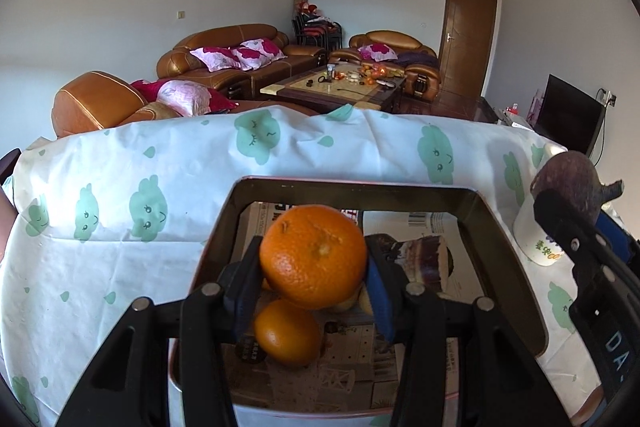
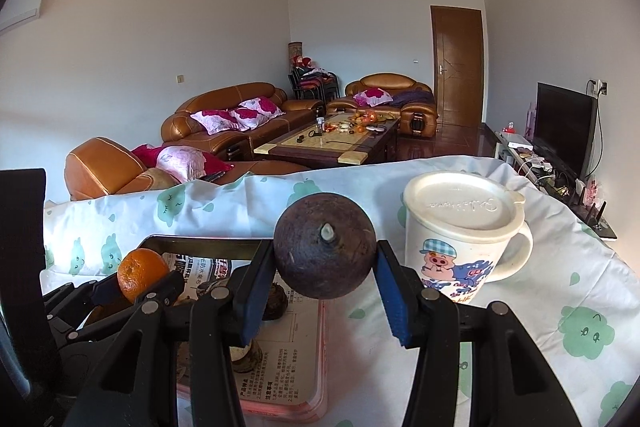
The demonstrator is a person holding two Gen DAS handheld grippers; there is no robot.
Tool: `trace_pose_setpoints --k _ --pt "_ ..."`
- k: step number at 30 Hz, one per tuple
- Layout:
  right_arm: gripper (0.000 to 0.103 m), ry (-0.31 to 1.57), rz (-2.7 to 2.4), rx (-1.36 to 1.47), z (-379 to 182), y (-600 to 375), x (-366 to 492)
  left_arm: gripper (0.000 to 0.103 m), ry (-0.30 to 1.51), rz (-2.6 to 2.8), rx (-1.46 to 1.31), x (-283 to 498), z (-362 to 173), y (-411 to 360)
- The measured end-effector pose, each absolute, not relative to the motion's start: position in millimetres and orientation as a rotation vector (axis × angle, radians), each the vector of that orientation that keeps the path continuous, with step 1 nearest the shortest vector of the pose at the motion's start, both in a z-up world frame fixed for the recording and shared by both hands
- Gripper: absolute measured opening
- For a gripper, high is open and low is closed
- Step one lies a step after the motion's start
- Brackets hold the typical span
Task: Organize fruits
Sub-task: 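Lower the purple fruit into the tray with the right while the left places the orange, then open both grippers and pull them back from the tray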
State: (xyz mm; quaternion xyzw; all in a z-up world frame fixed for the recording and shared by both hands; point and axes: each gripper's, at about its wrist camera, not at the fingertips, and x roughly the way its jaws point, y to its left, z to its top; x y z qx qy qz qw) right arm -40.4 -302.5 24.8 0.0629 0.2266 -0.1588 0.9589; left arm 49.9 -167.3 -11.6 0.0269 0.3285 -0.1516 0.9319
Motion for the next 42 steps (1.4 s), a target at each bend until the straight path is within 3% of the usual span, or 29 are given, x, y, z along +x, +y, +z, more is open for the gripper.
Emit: trace_pose_setpoints --k 4,6,8,15,19,22,23,26,42 --pt "0.052 0.478 -0.308 0.142 22 -306 -32 0.053 0.688 -0.311 0.037 51 -13 -164" --pt "0.052 0.494 -0.301 0.144 19 -307 -27 0.079 0.652 -0.302 0.037 44 -9 -161" --pt "0.052 0.515 -0.289 0.154 15 -309 -21 0.089 0.607 -0.276 0.067 35 -5 -162" --pt "0.052 0.561 -0.24 0.196 6 -314 -7 0.103 0.509 -0.252 0.145 6 7 -157" --pt "0.052 0.594 -0.195 0.195 1 -310 3 0.103 0.502 -0.228 0.152 -1 8 -149" --pt "0.058 0.593 -0.152 0.196 -1 -307 5 0.103 0.5 -0.217 0.154 -5 8 -145" --pt "0.065 0.584 -0.135 0.2 -1 -307 5 0.103 0.5 -0.213 0.15 -6 8 -143" --pt "0.068 0.565 -0.089 0.193 1 -301 3 0.103 0.505 -0.202 0.14 -8 7 -139" --pt "0.074 0.417 -0.184 0.227 16 -298 -44 0.103 0.468 -0.2 0.059 -21 10 -122"
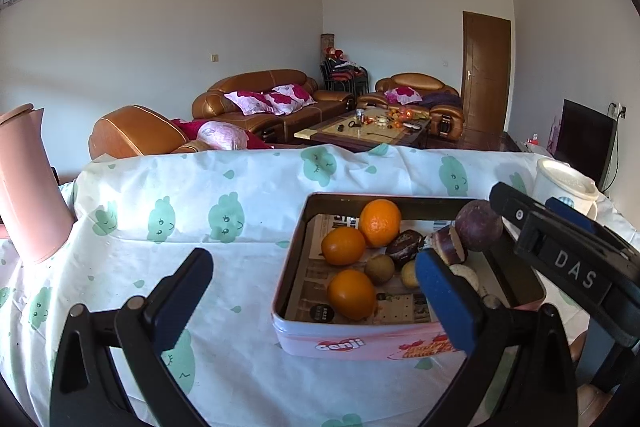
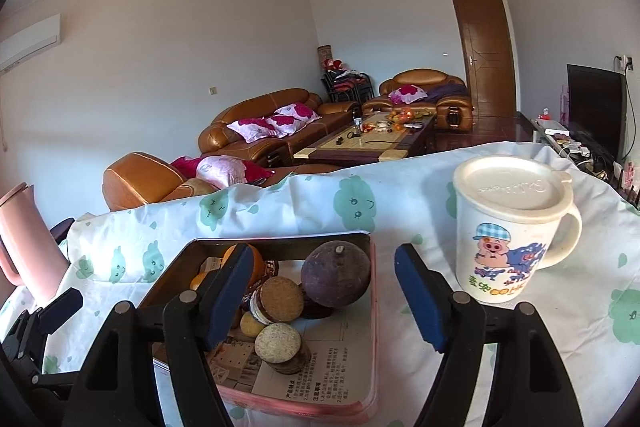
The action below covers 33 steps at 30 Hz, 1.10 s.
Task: Organize fruits
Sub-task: 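Open both grippers and pull them back from the tray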
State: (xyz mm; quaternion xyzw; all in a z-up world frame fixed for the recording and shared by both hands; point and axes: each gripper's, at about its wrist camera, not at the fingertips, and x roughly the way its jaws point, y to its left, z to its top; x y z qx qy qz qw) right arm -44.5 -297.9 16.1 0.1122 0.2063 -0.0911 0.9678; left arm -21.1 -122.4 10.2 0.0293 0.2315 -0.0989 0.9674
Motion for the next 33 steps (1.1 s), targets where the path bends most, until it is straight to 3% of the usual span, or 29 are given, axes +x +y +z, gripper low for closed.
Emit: trace_pose_setpoints --k 12,19,33 --pt "0.075 0.28 -0.256 0.158 25 -279 -99 0.103 0.388 -0.205 0.073 -50 18 -115" --pt "0.084 0.174 -0.298 0.126 34 -268 -126 0.103 0.353 -0.225 0.073 -65 21 -114" --pt "0.084 0.162 -0.319 0.144 33 -274 -134 0.103 0.35 -0.221 0.07 -65 22 -114"
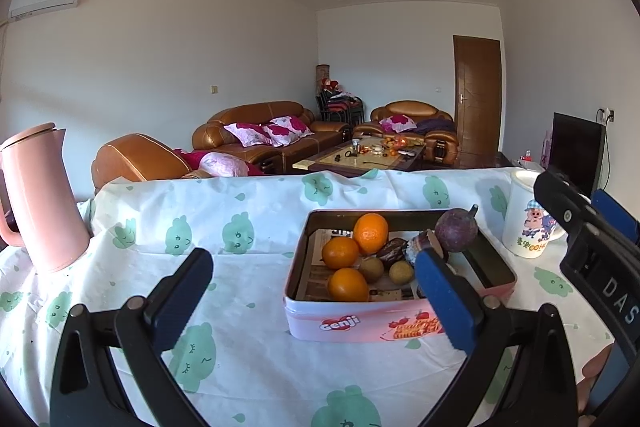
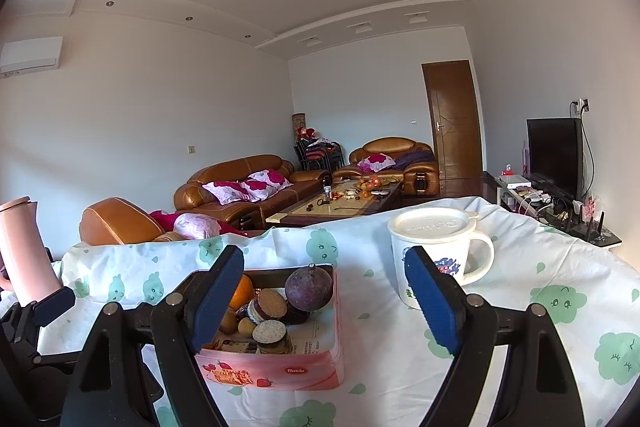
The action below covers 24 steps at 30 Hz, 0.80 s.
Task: Organize fruits
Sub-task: 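Open both grippers and pull them back from the tray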
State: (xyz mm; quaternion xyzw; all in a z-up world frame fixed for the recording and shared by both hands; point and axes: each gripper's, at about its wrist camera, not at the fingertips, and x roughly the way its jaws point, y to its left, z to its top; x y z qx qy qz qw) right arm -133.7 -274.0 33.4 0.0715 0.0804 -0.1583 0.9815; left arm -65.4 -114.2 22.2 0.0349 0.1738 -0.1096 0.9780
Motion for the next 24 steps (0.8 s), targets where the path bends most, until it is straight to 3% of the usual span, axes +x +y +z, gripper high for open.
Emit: trace_pose_setpoints --k 24 --pt "0.084 0.176 -0.32 0.132 33.8 -269.4 -131.8 0.103 0.374 -0.209 0.096 -62.9 20.0 -118.5"
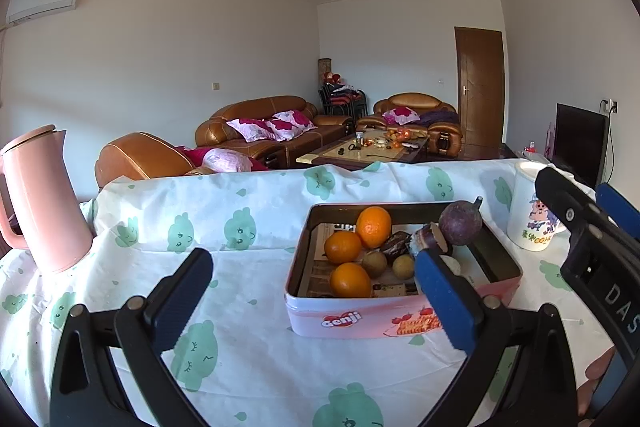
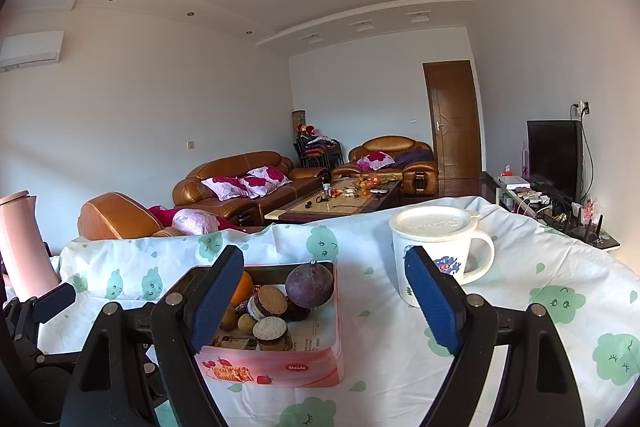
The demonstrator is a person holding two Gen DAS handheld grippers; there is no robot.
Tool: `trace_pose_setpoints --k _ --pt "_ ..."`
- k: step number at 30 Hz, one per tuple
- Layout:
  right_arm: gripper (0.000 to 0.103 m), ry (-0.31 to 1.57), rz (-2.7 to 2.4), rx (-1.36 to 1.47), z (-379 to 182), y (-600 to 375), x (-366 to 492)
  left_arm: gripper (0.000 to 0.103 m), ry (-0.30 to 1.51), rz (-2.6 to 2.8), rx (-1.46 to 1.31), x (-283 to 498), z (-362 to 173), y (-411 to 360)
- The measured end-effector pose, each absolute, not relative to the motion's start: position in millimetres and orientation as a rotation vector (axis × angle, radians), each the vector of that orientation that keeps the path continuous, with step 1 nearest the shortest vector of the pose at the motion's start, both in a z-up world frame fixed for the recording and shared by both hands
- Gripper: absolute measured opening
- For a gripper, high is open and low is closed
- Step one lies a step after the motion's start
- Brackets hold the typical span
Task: Organize fruits
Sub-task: 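Open both grippers and pull them back from the tray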
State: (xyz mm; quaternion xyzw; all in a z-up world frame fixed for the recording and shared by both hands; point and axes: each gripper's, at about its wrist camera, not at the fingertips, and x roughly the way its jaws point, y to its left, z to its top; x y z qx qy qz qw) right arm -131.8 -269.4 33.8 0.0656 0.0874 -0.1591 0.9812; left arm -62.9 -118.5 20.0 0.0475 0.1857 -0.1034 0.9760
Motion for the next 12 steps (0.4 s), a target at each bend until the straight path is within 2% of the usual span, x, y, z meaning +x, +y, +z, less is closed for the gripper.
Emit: trace_pose_setpoints --k 12 --pt "0.084 0.183 -0.318 0.128 33.4 -267.2 -133.6 0.103 0.382 -0.218 0.085 -63.3 19.9 -117.5"
